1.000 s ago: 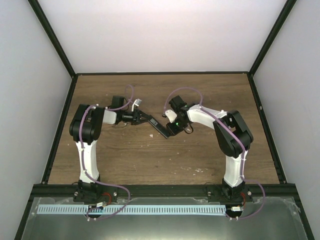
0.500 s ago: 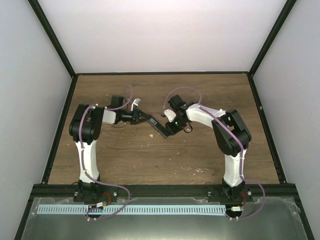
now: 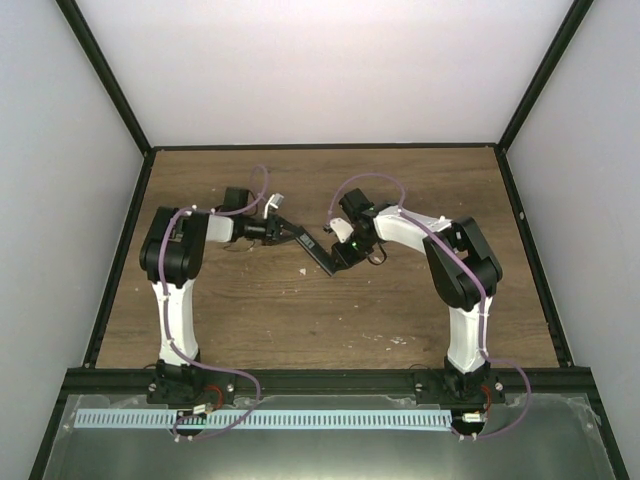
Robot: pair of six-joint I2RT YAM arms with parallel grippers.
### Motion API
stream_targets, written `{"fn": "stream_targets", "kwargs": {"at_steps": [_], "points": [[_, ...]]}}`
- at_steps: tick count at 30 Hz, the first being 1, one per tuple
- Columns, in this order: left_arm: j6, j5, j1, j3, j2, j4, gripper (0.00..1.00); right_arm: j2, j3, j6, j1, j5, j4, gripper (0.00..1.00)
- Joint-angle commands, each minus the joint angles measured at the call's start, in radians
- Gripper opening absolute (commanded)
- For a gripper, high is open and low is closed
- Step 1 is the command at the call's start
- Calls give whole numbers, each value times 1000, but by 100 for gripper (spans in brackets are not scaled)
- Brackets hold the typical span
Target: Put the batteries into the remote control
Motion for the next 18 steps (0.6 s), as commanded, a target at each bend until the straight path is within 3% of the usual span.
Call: {"fn": "stream_targets", "kwargs": {"at_steps": [1, 6, 18], "points": [[181, 26, -48, 60, 42, -187, 0, 80, 13, -3, 4, 56, 99, 19], [281, 27, -77, 108, 61, -327, 0, 91, 30, -5, 4, 72, 98, 19], [380, 58, -97, 147, 87, -453, 0, 106, 73, -1, -22, 92, 110, 19]]}}
